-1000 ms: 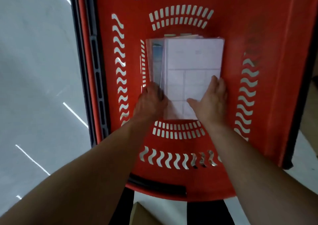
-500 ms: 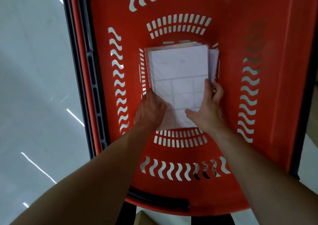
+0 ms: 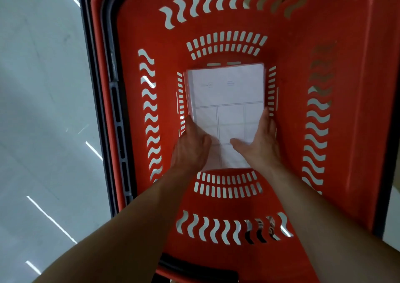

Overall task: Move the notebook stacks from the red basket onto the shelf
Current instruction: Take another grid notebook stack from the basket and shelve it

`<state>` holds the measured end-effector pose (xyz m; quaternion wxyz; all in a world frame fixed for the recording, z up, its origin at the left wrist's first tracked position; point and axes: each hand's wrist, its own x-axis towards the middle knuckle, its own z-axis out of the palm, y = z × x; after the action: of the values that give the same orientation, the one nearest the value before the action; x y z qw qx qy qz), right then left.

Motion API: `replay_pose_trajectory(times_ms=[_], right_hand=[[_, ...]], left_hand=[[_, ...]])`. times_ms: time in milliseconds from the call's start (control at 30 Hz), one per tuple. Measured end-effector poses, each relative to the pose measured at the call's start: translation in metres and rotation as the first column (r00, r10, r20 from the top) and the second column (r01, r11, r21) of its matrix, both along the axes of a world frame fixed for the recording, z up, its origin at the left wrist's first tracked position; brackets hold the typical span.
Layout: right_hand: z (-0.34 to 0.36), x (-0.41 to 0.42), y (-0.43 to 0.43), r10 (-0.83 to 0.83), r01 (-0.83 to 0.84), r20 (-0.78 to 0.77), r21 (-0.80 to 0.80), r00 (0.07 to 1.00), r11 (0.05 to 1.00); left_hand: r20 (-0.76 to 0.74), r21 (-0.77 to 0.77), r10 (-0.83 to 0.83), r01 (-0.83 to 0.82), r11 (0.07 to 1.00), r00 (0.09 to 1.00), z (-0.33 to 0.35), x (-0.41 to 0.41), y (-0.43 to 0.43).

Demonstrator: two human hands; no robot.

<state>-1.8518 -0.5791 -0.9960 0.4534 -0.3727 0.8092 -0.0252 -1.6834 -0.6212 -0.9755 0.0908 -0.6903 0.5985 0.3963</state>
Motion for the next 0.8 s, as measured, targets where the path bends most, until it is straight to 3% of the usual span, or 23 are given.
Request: replay_pose_trajectory(times_ms=[333, 533, 800], right_hand=[[-0.02, -0.012, -0.018, -0.191, 0.201, 0.161, -0.046, 0.968, 0.979], [-0.016, -0.008, -0.013, -0.254, 0.276, 0.194, -0.096, 0.948, 0.956], [-0.018, -0.005, -0.013, -0.17, 0.186, 0.204, -0.061, 0.964, 0.981]], left_hand=[[-0.08, 0.022, 0.109, -0.108, 0.994, 0.991, -0.003, -0.006, 0.001], [-0.054, 0.02, 0.064, -0.063, 0.998, 0.996, -0.003, -0.009, 0.0], [-0.091, 0.058, 0.254, -0.25, 0.967, 0.963, -0.008, -0.012, 0.0]])
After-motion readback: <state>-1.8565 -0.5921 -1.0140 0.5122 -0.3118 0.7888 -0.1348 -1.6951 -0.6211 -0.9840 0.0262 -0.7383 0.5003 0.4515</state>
